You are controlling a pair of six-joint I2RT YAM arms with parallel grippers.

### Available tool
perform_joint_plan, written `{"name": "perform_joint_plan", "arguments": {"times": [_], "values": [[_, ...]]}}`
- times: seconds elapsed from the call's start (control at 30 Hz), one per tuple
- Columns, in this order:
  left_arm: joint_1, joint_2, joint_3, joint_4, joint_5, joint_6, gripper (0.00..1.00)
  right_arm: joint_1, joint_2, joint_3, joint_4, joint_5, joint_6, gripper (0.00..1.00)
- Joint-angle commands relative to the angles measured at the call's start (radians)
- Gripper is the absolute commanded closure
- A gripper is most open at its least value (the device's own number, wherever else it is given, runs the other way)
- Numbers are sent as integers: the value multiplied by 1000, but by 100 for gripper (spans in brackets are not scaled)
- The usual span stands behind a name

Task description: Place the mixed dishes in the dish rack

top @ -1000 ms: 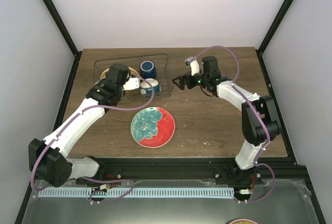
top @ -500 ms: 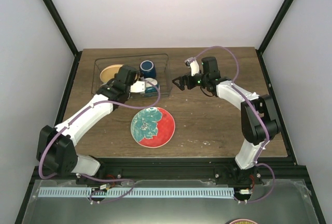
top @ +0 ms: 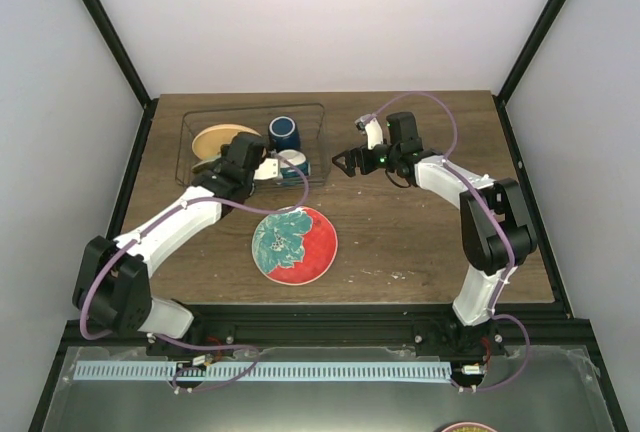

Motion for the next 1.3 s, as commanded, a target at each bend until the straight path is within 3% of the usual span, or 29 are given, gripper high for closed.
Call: {"name": "perform_joint_plan", "arguments": {"times": [0.0, 0.17, 0.27, 0.3, 0.47, 0.77, 1.0, 1.27], "values": [[-4, -3, 11, 83, -37, 4, 61, -10, 0, 29, -1, -11, -21, 0], [-4, -18, 43, 89, -53, -15, 39, -9, -4, 34, -17, -2, -31, 0], [-6, -44, 130, -42, -7, -139, 2, -9, -1, 46, -41, 9, -39, 0], [-8, -53, 156, -84, 21, -195, 0, -9, 1, 51, -53, 12, -41, 0], [-39, -103, 324, -368, 200, -501, 0, -10, -3, 61, -119, -3, -56, 0], [-138, -148, 325, -621, 505, -1011, 0, -10, -24, 34, -313, -57, -19, 3], [-141, -60, 311, -804, 637, -1149, 0, -5, -58, -62, -395, -152, 39, 12], [-141, 61, 281, -776, 707, -1252, 0, 79, 17, -122, -447, -221, 28, 14]]}}
